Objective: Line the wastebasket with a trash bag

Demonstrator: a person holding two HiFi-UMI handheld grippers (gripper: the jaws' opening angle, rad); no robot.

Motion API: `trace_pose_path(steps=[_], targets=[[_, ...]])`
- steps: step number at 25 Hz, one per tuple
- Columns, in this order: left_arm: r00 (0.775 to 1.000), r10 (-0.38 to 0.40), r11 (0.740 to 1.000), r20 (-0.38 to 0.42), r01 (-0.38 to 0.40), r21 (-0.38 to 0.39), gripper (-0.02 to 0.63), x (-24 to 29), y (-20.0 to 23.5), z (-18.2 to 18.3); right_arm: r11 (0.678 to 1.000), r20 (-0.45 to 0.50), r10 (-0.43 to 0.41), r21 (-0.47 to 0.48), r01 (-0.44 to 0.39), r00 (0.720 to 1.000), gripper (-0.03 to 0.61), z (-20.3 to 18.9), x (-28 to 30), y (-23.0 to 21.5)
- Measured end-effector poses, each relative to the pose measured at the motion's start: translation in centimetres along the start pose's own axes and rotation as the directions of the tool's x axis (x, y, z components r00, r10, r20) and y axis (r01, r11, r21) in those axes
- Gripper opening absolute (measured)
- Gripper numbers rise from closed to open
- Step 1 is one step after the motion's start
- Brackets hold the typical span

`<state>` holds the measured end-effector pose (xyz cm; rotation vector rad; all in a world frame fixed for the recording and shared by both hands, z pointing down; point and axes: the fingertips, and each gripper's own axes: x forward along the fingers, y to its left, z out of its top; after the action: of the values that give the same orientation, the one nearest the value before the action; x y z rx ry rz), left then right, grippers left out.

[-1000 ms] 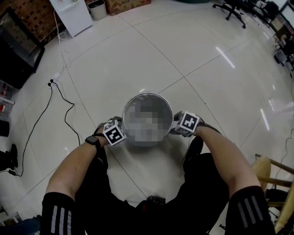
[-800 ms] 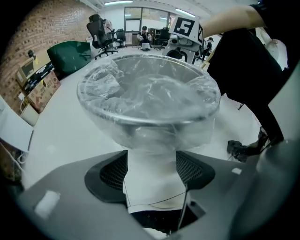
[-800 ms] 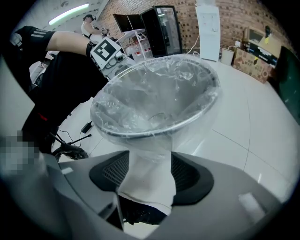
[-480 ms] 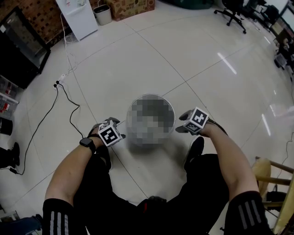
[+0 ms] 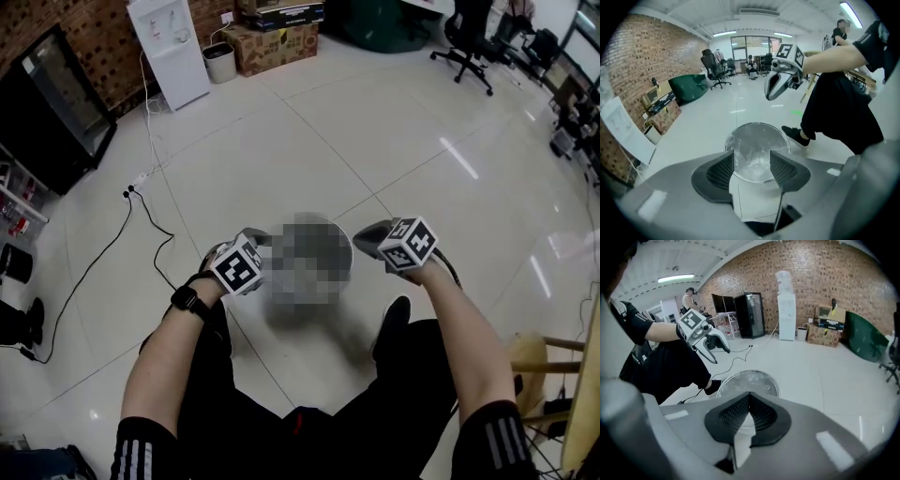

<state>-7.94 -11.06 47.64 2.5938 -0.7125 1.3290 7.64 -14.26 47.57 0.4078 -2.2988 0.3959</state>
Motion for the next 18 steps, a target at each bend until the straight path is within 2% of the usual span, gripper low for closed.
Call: trace_pose_path(steps=[3,5,7,10,12,14,17,18], targets=[[0.994,0.052,0.998,0.095,-0.047,-0.049,0.221,-1.8,0.2,3.0,0.998,0.059,-0.062,-0.021,0.063,0.996,0.006,2.7,-1.3,1.3],[0.984,0.062,0.993,0.169,-0.044,-0.108,0.210,-2.9,0.2,4.6,0.993,0.108,-0.112,-0.016,0.114,0.988,0.006,4.6,-1.7,2.2],[0.972,0.075,0.990,0.221,-0.046,-0.133,0.206,-3.6,0.2,5.5,0.988,0.184,-0.153,0.002,0.155,0.971,0.006,6.8,-1.8,3.0],[0.978,0.075,0.995,0.193,-0.060,-0.084,0.195,-3.6,-0.4,5.1,0.985,0.301,-0.169,0.025,0.169,0.939,0.006,9.4,-1.8,4.2],[0.985,0.060,0.998,0.163,-0.057,-0.023,0.192,-3.4,-1.1,5.3,0.984,0.333,-0.172,0.011,0.179,0.927,0.006,9.9,-1.7,4.4],[0.983,0.045,0.999,0.178,-0.049,0.020,0.192,-3.7,-1.7,6.5,0.984,0.339,-0.168,0.001,0.179,0.926,0.006,10.2,-1.6,4.4],[0.975,0.051,0.998,0.216,-0.059,0.028,0.185,-4.2,-1.2,8.4,0.986,0.342,-0.139,-0.043,0.163,0.929,0.006,11.8,-1.6,5.0],[0.976,0.060,0.997,0.211,-0.069,0.034,0.164,-4.1,-0.8,8.6,0.984,0.336,-0.131,-0.071,0.164,0.933,0.006,12.2,-1.6,5.3]])
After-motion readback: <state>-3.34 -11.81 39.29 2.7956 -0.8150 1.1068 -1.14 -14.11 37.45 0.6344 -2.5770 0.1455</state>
